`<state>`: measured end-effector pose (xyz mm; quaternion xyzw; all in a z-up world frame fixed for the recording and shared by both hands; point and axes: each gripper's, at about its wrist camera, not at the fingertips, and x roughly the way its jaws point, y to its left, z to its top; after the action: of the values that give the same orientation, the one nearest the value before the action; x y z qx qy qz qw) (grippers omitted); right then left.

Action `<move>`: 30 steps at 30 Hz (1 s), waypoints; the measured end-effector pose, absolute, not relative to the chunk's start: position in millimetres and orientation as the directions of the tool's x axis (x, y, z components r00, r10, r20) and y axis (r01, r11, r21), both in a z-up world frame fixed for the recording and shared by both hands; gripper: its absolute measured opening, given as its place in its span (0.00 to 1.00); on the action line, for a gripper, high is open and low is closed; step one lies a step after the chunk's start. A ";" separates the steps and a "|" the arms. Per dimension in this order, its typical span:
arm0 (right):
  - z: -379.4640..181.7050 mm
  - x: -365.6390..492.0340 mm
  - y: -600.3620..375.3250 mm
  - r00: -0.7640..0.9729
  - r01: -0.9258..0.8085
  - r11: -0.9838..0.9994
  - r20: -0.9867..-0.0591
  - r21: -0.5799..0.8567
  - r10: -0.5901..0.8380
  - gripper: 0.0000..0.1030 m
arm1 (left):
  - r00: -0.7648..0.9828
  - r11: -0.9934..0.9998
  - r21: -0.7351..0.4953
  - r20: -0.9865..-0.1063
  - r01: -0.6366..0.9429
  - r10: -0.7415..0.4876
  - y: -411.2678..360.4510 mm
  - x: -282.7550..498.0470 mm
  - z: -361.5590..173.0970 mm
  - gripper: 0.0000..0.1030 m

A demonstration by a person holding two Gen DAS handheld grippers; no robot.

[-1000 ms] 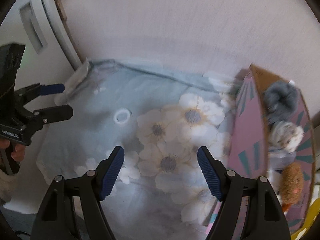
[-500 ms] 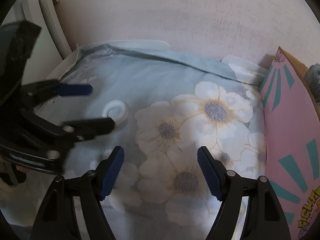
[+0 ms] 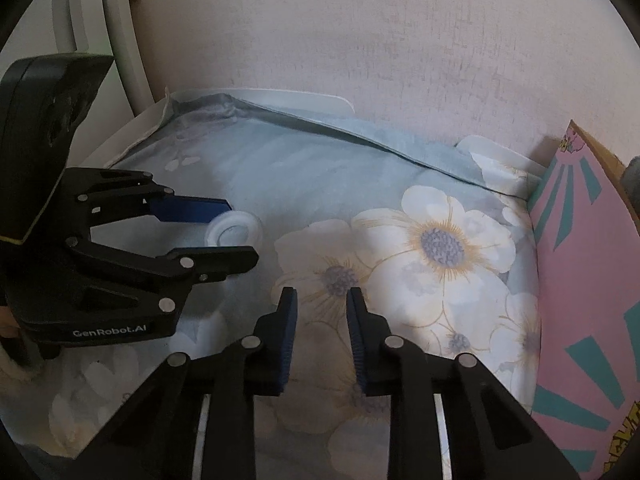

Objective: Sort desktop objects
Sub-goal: 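Grasp the clear tape roll with the left tool, then carry the tape roll with the left tool into the box and release it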

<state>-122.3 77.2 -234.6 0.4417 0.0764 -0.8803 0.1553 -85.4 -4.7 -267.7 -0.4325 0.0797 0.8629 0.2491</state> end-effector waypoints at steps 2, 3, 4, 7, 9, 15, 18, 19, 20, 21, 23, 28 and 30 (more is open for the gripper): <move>-233.5 -122.6 77.1 -0.565 0.339 -0.941 -0.798 0.008 -0.210 0.20 | -0.500 -0.862 -0.090 -0.782 -0.499 0.371 -7.0 -85.4 -266.6 0.38; -232.2 -122.9 77.2 -0.565 0.336 -0.942 -0.798 0.011 -0.211 0.19 | -0.500 -0.862 -0.097 -0.780 -0.497 0.376 -6.6 -85.9 -265.1 0.38; -230.7 -123.3 76.9 -0.566 0.334 -0.943 -0.797 0.012 -0.210 0.19 | -0.501 -0.863 -0.102 -0.778 -0.495 0.379 -7.0 -85.7 -262.8 0.38; -221.4 -121.6 77.3 -0.561 0.325 -0.946 -0.802 0.013 -0.204 0.16 | -0.510 -0.865 -0.115 -0.767 -0.488 0.390 -7.8 -83.7 -245.4 0.38; -209.4 -118.0 78.2 -0.557 0.317 -0.948 -0.805 0.019 -0.203 0.16 | -0.512 -0.869 -0.126 -0.764 -0.479 0.393 -5.8 -82.9 -226.7 0.38; -164.0 -98.9 89.3 -0.550 0.298 -0.953 -0.807 0.054 -0.218 0.15 | -0.522 -0.863 -0.149 -0.742 -0.482 0.420 14.8 -76.2 -159.5 0.38; -144.0 -88.3 102.3 -0.544 0.276 -0.959 -0.812 0.066 -0.213 0.12 | -0.528 -0.850 -0.160 -0.721 -0.502 0.448 34.7 -73.8 -123.0 0.38; -137.6 -83.7 110.4 -0.544 0.259 -0.963 -0.813 0.072 -0.207 0.11 | -0.530 -0.846 -0.158 -0.717 -0.509 0.453 41.7 -73.6 -114.5 0.38; -133.2 -81.2 117.1 -0.544 0.245 -0.966 -0.814 0.078 -0.203 0.10 | -0.533 -0.841 -0.154 -0.711 -0.518 0.458 49.1 -72.9 -105.9 0.38; -125.9 -77.9 129.2 -0.548 0.213 -0.973 -0.814 0.085 -0.191 0.10 | -0.531 -0.833 -0.149 -0.707 -0.533 0.467 58.8 -72.7 -96.9 0.38; -115.2 -72.9 149.0 -0.564 0.166 -0.982 -0.808 0.093 -0.172 0.09 | -0.534 -0.820 -0.136 -0.698 -0.556 0.478 75.7 -71.8 -83.1 0.38; -90.3 -60.3 204.9 -0.611 0.038 -0.994 -0.785 0.101 -0.103 0.09 | -0.505 -0.773 -0.151 -0.678 -0.616 0.534 127.6 -74.2 -61.1 0.38; -85.4 -56.6 221.6 -0.619 0.002 -0.995 -0.781 0.095 -0.076 0.09 | -0.482 -0.757 -0.160 -0.683 -0.634 0.548 151.0 -76.0 -59.8 0.38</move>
<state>-56.6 221.6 -85.4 0.4357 -0.0426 -0.8988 0.0216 -76.0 151.0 -59.8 -0.3750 0.0570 0.8589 0.3441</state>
